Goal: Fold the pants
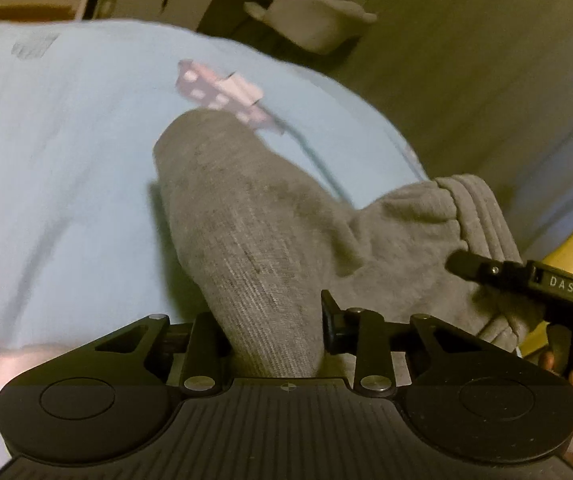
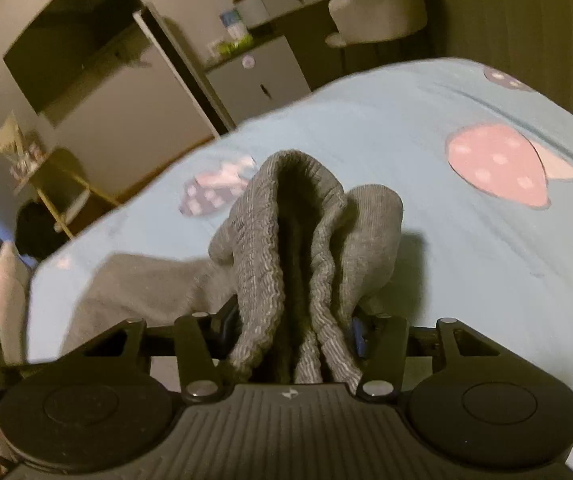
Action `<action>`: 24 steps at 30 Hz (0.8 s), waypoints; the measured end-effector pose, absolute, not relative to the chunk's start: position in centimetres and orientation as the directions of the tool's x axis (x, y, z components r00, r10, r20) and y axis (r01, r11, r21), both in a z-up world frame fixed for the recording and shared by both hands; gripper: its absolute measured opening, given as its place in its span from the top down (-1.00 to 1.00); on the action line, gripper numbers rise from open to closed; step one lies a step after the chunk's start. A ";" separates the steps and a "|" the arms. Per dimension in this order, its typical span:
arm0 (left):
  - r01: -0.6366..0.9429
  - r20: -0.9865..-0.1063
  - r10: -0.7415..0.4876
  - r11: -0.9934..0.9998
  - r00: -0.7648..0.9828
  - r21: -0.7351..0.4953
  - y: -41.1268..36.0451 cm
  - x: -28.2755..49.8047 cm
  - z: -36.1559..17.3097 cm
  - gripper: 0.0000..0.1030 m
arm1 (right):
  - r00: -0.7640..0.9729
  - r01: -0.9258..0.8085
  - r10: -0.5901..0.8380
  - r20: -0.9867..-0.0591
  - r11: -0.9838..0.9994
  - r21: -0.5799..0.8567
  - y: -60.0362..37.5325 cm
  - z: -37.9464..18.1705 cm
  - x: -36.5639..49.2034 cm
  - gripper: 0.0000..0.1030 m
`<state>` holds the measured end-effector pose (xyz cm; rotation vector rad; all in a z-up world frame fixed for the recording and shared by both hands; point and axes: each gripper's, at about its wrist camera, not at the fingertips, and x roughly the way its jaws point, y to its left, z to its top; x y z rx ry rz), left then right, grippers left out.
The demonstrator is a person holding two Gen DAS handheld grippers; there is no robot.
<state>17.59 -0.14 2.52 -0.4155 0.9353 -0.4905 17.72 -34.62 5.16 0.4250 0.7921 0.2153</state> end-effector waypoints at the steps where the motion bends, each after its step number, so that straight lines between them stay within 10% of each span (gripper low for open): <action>1: 0.219 -0.648 -0.568 0.812 0.508 -0.541 -0.1 18.0 3.1 0.35 | 0.697 -0.040 0.341 -0.630 0.896 0.441 -34.3 5.8 18.1 0.01; 6: 0.180 -0.632 -0.433 0.887 0.643 -0.425 0.6 19.7 6.7 -0.06 | 0.751 -0.066 0.322 -0.576 0.905 0.420 -33.8 8.1 20.7 -0.18; 8: 0.110 -0.650 -0.344 0.921 0.677 -0.373 1.4 19.9 7.3 -0.21 | 0.763 0.002 0.214 -0.610 0.943 0.333 -33.5 8.7 21.5 -0.77; 24: -0.018 -0.690 -0.255 0.932 0.677 -0.362 0.9 6.5 1.9 -0.51 | 0.695 0.233 0.350 -0.628 0.717 0.658 -34.8 -0.1 16.5 -0.60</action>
